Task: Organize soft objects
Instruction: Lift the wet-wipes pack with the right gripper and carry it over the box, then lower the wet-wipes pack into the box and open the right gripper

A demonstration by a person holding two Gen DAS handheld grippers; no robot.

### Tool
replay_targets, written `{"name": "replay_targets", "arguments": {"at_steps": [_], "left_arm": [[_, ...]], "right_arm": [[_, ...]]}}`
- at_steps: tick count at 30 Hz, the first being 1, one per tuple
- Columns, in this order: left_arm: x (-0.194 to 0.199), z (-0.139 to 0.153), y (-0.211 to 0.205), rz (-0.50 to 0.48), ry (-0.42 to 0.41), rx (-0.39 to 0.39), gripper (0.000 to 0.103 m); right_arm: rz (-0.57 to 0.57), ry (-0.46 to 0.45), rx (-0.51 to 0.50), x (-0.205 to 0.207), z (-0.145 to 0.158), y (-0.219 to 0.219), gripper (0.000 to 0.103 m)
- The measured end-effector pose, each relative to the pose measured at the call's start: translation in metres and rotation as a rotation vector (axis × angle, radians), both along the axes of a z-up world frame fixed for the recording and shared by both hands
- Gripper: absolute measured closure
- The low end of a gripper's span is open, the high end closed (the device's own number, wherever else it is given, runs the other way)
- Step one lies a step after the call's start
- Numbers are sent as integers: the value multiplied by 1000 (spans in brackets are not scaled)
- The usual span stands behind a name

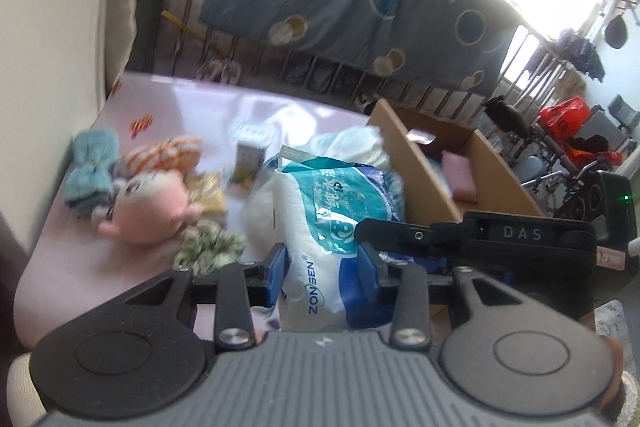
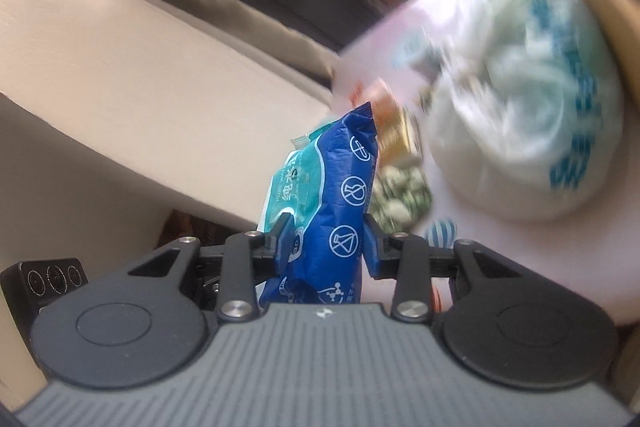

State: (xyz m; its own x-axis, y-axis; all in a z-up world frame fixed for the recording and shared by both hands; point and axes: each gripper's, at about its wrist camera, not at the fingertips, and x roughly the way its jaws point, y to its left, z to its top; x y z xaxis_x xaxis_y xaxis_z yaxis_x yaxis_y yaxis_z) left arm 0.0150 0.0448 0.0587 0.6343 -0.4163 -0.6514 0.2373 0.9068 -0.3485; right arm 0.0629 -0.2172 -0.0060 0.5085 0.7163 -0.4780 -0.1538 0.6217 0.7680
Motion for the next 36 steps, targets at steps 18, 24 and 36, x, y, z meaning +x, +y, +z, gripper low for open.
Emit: {"name": "replay_targets", "arguments": {"at_steps": [18, 24, 36], "left_arm": [[143, 2, -240, -309, 42, 26, 64], [179, -43, -264, -295, 138, 120, 63], [162, -29, -220, -286, 90, 91, 63]], "right_arm": [[-272, 54, -66, 76, 17, -231, 68], [-233, 192, -77, 133, -47, -250, 68], [-253, 368, -292, 155, -88, -265, 67]]}}
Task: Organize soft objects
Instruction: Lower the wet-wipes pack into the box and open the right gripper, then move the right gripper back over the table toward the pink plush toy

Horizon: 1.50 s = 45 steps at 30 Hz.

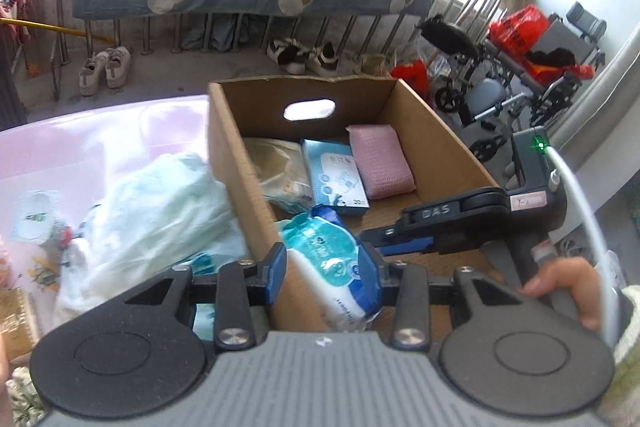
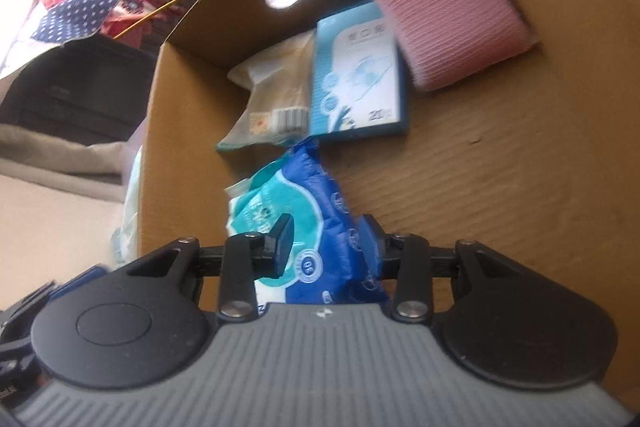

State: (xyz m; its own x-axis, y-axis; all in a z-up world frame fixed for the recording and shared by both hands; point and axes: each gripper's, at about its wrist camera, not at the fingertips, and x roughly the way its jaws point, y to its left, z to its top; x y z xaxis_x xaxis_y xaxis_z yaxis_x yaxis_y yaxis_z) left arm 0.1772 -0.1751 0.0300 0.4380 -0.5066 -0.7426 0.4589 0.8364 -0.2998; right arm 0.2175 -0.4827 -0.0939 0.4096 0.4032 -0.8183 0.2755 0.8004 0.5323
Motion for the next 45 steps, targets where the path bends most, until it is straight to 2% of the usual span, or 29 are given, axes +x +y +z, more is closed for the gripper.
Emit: {"name": "replay_targets", "arguments": {"at_steps": [7, 14, 19, 22, 26, 30, 34, 38, 45], "left_arm": [[-27, 10, 65, 99, -51, 3, 55], [-60, -2, 138, 244, -89, 74, 51], [-84, -14, 192, 352, -86, 95, 51], [-98, -17, 218, 407, -100, 100, 50], [-116, -21, 243, 451, -114, 105, 50], [-127, -23, 255, 482, -131, 125, 50], [-140, -27, 265, 518, -154, 137, 50], [-149, -31, 269, 534, -161, 148, 50], [-159, -32, 283, 560, -181, 158, 50]], "right_arm": [[-20, 112, 25, 7, -18, 13, 68], [-51, 91, 8, 7, -15, 37, 68], [-42, 37, -33, -1, -6, 48, 65], [-60, 4, -36, -9, 4, 45, 58], [-97, -63, -81, -27, 29, 42, 50], [-95, -149, -59, -46, 59, 47, 48], [-29, -221, -5, -59, 89, 74, 47], [79, -254, 55, -62, 105, 118, 46], [263, -235, 161, -52, 102, 210, 45]]}}
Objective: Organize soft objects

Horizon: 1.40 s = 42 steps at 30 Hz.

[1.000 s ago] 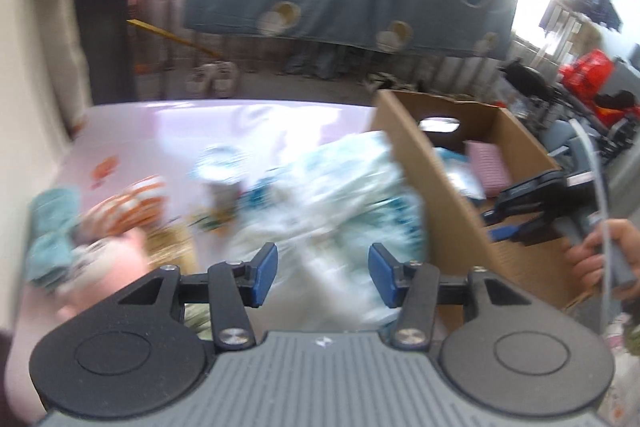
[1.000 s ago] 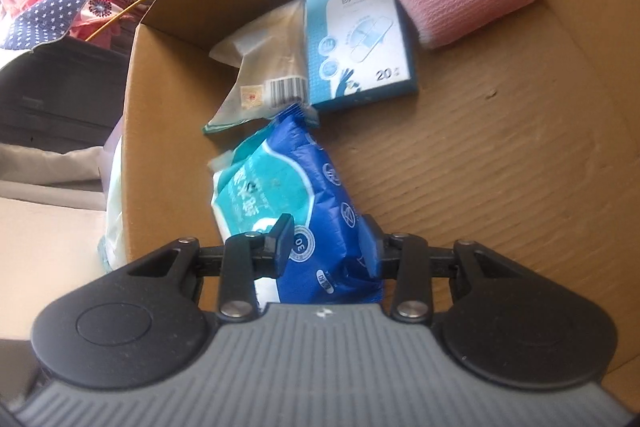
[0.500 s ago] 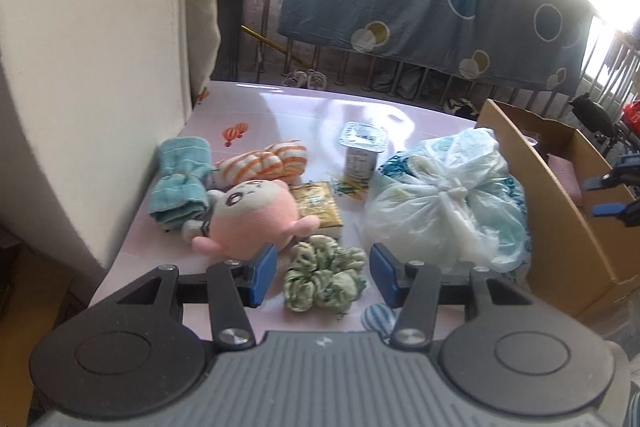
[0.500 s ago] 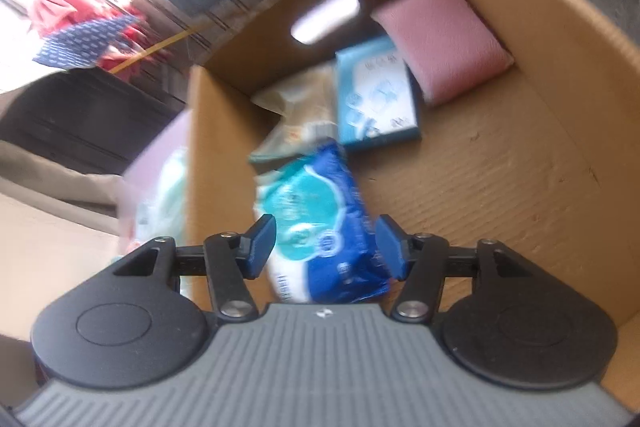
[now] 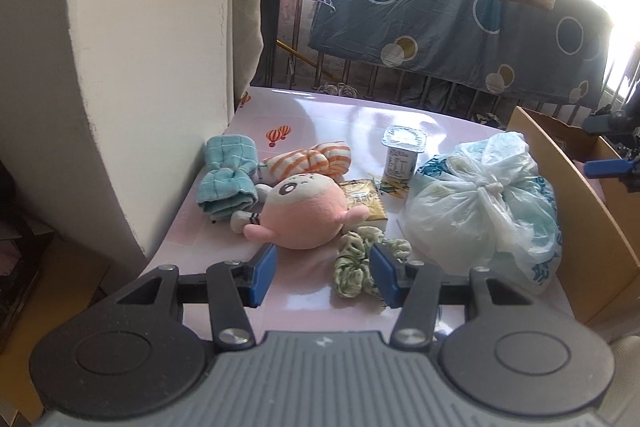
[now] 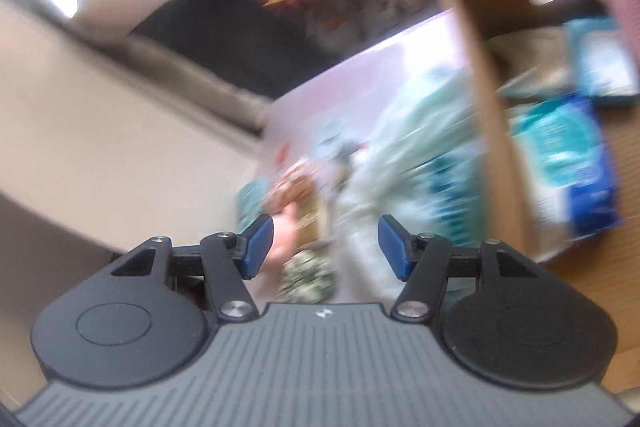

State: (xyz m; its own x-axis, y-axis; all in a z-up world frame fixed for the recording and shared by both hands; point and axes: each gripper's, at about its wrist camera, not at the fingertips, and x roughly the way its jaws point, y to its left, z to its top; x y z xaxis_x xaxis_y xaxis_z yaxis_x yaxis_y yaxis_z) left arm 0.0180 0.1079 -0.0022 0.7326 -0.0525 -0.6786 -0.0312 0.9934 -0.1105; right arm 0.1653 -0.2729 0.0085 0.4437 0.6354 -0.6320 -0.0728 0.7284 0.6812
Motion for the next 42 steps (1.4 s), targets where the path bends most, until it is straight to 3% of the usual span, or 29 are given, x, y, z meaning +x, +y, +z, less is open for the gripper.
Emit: {"name": "replay_targets", "arguments": {"at_steps": [8, 25, 30, 34, 42], "left_arm": [[1, -5, 21, 32, -2, -22, 50], [23, -23, 45, 30, 16, -59, 50], [39, -28, 47, -6, 28, -71, 43], [61, -35, 46, -48, 57, -106, 30], [112, -63, 42, -41, 139, -130, 29]], "right_arm": [[101, 78, 25, 15, -21, 76, 44], [172, 166, 38, 38, -52, 146, 36], [191, 169, 32, 49, -60, 169, 34], [193, 175, 24, 65, -71, 190, 33], [197, 186, -94, 99, -106, 231, 31]]}}
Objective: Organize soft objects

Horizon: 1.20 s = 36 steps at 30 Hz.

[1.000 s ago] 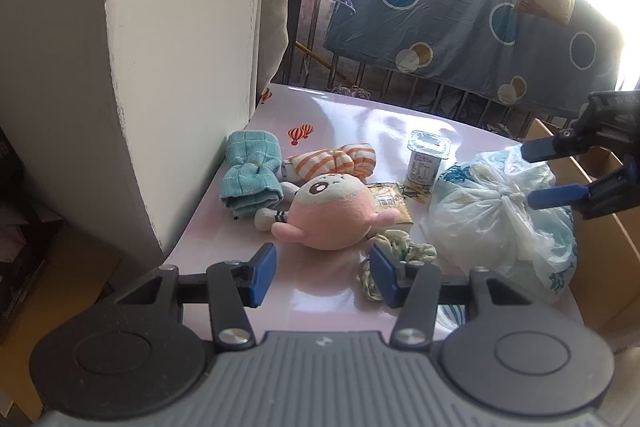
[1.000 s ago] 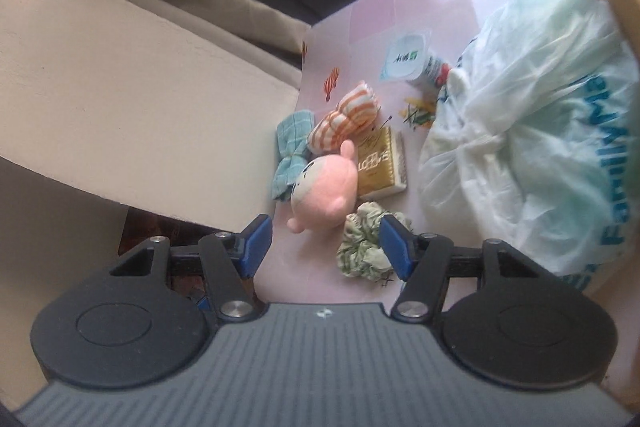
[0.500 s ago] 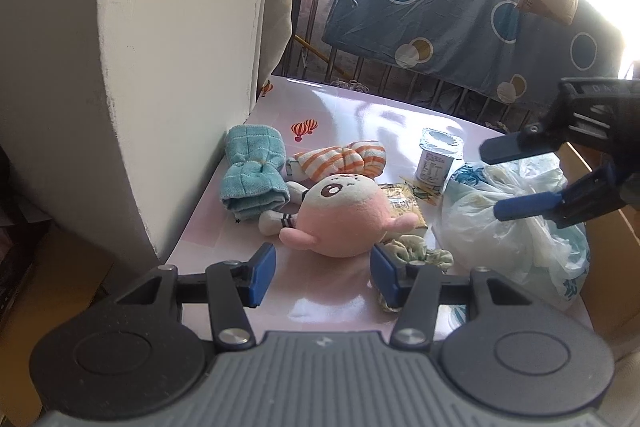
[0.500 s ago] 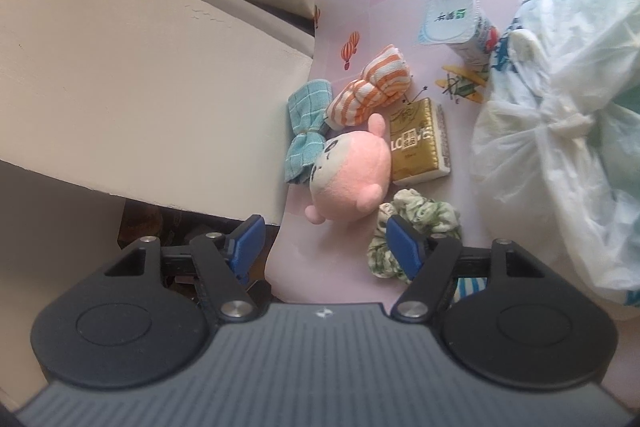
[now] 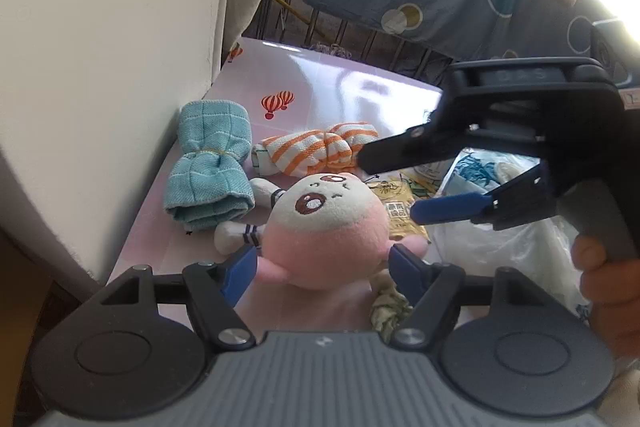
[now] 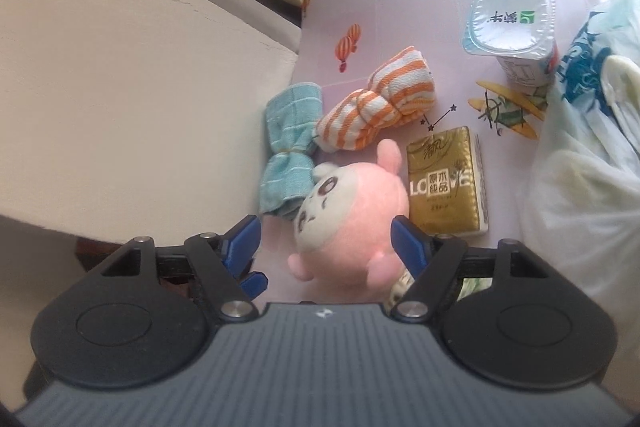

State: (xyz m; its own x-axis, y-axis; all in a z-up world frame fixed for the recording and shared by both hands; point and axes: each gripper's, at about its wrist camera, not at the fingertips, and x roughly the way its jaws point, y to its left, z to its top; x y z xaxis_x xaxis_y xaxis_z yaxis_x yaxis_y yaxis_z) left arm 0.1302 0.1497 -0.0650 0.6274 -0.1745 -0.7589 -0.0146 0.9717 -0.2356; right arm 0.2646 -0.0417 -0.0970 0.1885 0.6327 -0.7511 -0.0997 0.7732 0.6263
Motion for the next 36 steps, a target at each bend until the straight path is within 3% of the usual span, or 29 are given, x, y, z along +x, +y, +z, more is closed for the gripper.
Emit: {"name": "replay_targets", "arguments": {"at_steps": [6, 9, 14, 16, 17, 23, 27, 29, 36], "left_arm": [[19, -14, -5, 11, 50, -25, 40], [18, -10, -9, 30, 30, 7, 45], [4, 11, -13, 9, -9, 9, 49], [-3, 21, -17, -21, -26, -21, 55], [-8, 27, -21, -36, -30, -40, 55], [-31, 43, -49, -68, -80, 58, 55], [-47, 44, -36, -24, -81, 60, 50], [-51, 42, -26, 3, -78, 62, 40], [-34, 23, -6, 7, 0, 15, 30]], "right_arm": [[33, 31, -50, 3, -25, 16, 32], [28, 27, -58, 0, -26, 15, 39], [12, 52, 2, -12, -17, 1, 46], [19, 65, 67, -19, -10, -4, 58], [24, 78, 108, -23, -5, -7, 59], [10, -16, 114, -39, 33, -24, 58], [-31, -30, 107, -40, 44, -57, 56], [-45, -21, 105, -40, 44, -64, 51], [-22, 23, 86, -31, 20, -33, 41]]}}
